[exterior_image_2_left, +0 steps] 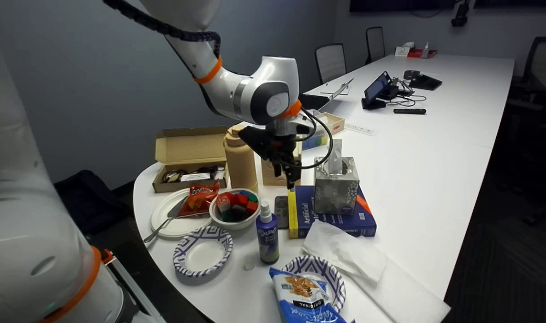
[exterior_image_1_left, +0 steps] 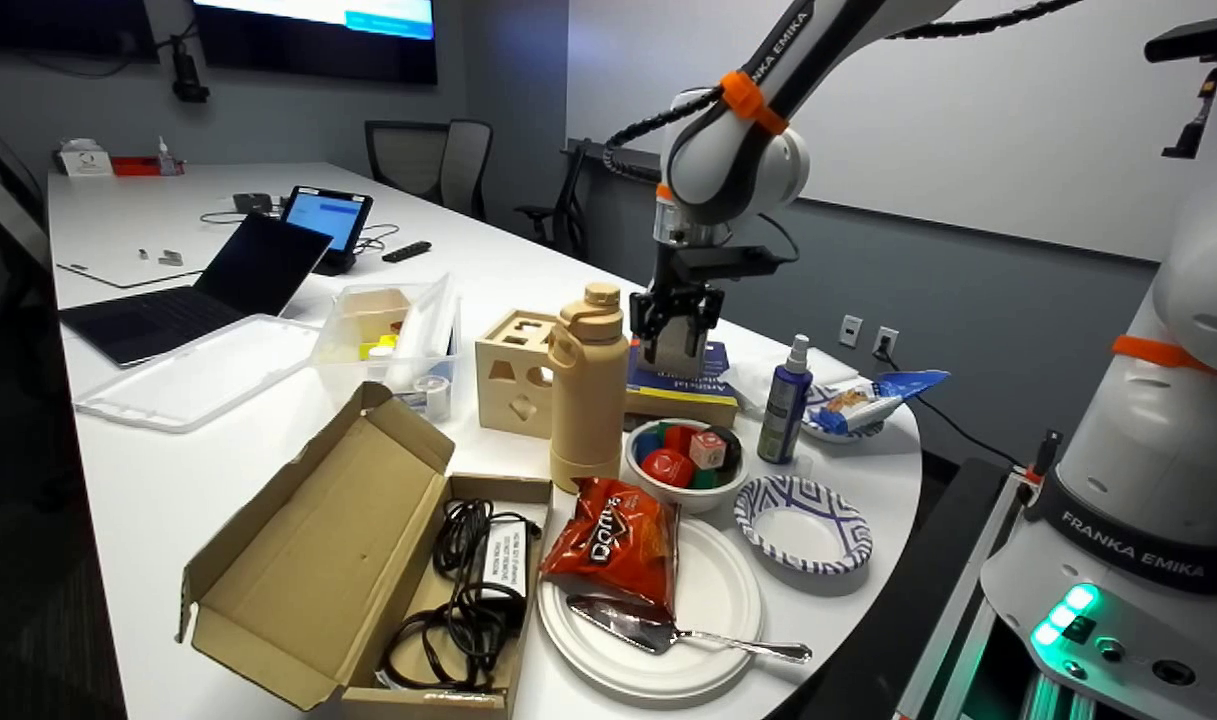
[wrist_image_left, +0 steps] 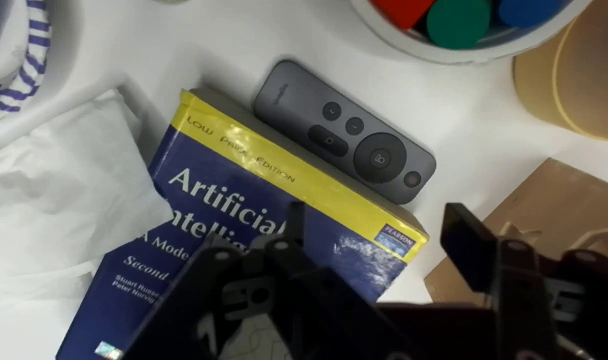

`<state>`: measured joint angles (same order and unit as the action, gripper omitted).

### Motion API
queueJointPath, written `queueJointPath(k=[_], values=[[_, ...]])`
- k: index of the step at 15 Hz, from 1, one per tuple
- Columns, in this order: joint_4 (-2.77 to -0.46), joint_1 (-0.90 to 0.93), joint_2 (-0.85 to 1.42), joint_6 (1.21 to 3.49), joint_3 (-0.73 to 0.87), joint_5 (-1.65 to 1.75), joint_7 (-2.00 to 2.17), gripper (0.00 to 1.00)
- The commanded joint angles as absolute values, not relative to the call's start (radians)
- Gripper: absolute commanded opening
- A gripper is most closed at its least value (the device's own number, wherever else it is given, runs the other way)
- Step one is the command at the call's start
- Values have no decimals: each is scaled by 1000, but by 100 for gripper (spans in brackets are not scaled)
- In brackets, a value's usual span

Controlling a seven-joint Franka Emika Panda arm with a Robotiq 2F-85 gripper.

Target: Press a button on the dark grey remote control.

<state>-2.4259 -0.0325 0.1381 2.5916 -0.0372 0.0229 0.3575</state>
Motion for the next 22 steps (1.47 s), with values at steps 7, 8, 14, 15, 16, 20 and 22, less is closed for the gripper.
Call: queueJointPath(k=[7, 8, 14, 15, 16, 20, 22], values=[[-2348, 8, 266, 2575, -25, -124, 357, 0], [-2350, 10, 271, 2577, -26, -135, 358, 0], [-2344, 29, 315, 2607, -31, -172, 358, 0], [-2342, 33, 320, 2609, -30, -173, 362, 0], [-2340, 36, 325, 2610, -29, -174, 362, 0], [-2340, 55, 342, 2656, -18, -153, 379, 0], [-2337, 66, 350, 2674, -4, -139, 394, 0]])
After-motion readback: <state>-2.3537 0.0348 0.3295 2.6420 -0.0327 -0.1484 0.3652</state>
